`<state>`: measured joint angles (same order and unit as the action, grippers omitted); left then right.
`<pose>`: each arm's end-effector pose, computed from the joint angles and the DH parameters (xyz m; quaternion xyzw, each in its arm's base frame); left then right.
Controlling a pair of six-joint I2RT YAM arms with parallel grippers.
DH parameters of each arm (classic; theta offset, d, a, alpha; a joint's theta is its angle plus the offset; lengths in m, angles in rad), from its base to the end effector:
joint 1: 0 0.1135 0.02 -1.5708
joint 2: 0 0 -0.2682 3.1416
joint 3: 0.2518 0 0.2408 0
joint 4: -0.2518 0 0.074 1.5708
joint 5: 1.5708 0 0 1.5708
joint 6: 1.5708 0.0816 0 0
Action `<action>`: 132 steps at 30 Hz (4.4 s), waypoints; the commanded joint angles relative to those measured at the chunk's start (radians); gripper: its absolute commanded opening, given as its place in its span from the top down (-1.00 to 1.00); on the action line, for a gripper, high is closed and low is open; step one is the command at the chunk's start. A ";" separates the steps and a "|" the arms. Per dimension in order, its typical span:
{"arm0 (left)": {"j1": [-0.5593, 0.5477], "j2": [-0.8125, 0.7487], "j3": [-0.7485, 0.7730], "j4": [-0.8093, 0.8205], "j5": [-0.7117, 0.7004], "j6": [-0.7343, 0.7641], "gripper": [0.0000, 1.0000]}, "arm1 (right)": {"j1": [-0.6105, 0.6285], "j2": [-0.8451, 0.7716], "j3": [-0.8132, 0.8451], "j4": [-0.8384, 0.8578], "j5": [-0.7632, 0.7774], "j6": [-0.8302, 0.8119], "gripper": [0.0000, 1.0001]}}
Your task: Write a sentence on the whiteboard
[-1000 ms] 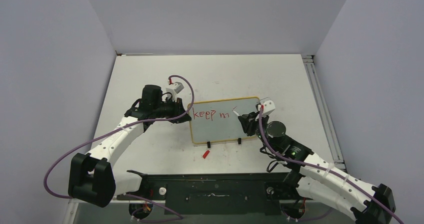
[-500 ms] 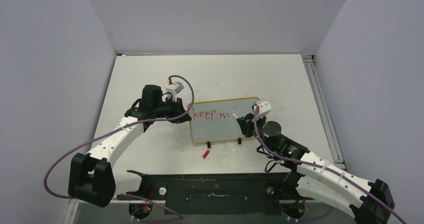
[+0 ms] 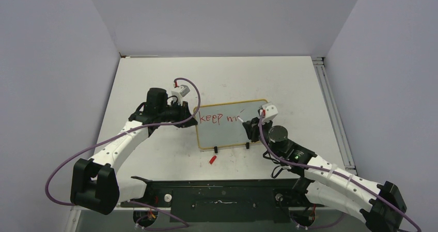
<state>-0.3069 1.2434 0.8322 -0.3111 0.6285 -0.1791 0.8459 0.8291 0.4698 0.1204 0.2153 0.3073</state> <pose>0.2491 -0.1293 0.2367 0.1823 0.8568 -0.3676 0.3122 0.1640 0.1588 0.2490 -0.1440 0.7713 0.2640 0.5610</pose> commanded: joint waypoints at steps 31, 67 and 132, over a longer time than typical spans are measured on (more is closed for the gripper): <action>-0.011 -0.030 0.033 0.006 0.008 -0.010 1.00 | 0.130 -0.009 0.008 -0.001 0.244 0.013 0.89; -0.014 -0.030 0.032 0.003 0.007 -0.008 1.00 | 0.164 0.032 0.034 0.077 0.290 -0.022 0.89; -0.015 -0.034 0.030 0.006 0.008 -0.010 1.00 | 0.190 0.085 0.001 0.107 0.317 0.014 0.89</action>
<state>-0.3153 1.2358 0.8322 -0.3183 0.6247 -0.1795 1.0302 0.9138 0.4484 0.1860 0.5079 0.3225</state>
